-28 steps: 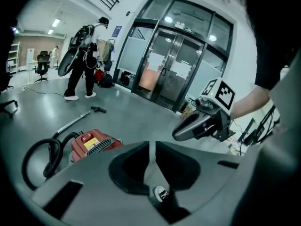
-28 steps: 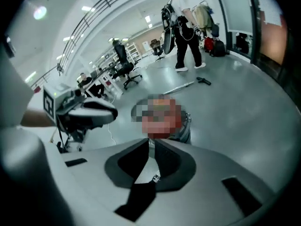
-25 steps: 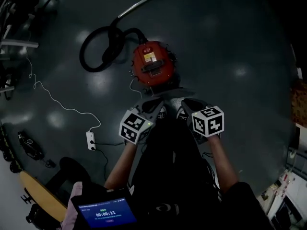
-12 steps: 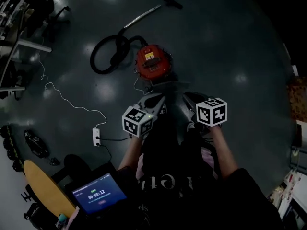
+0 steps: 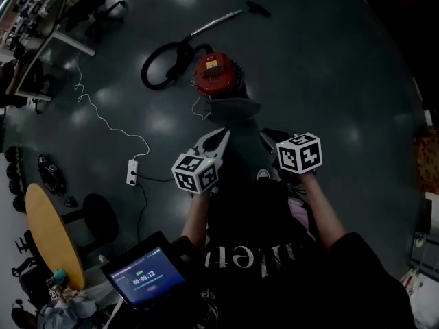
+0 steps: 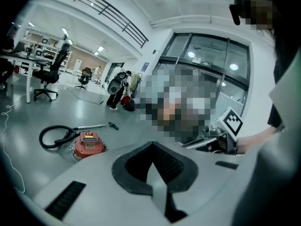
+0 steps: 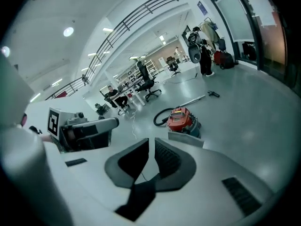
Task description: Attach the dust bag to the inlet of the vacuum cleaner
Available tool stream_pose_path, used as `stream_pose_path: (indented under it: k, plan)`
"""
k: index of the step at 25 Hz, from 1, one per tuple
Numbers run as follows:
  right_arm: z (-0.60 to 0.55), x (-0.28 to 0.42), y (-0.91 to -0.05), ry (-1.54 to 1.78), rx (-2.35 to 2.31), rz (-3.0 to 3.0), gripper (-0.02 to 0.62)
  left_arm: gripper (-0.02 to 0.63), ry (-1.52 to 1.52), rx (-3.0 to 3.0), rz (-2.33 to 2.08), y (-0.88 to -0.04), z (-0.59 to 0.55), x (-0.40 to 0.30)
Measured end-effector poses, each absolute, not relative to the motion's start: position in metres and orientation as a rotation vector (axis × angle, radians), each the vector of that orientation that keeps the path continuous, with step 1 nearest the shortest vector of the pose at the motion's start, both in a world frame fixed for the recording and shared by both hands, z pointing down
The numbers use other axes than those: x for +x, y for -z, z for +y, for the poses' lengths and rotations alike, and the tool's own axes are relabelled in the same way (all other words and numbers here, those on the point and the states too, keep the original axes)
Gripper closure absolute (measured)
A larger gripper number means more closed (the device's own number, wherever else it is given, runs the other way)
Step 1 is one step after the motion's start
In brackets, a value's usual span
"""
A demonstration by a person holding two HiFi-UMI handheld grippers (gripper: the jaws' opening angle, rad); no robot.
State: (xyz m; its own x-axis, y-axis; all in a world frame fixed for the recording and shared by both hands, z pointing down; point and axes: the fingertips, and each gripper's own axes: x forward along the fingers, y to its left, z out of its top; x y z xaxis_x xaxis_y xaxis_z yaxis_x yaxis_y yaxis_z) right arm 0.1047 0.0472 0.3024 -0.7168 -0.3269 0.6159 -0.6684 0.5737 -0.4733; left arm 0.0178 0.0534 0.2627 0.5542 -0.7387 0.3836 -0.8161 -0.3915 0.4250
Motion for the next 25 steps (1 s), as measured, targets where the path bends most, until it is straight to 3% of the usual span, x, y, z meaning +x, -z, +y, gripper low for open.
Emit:
stream_pose_path:
  k: [8,25]
  plan:
    - [0.127,0.106,-0.3,-0.932,0.705,-2.366,0.542,0.601,-0.16,2.152,-1.321,-0.257,0.146,0.018]
    - [0.294,0.014,-0.284,-0.903,0.809,-2.373,0.543,0.601,-0.135,2.195,-1.266,-0.245,0.335,-0.057]
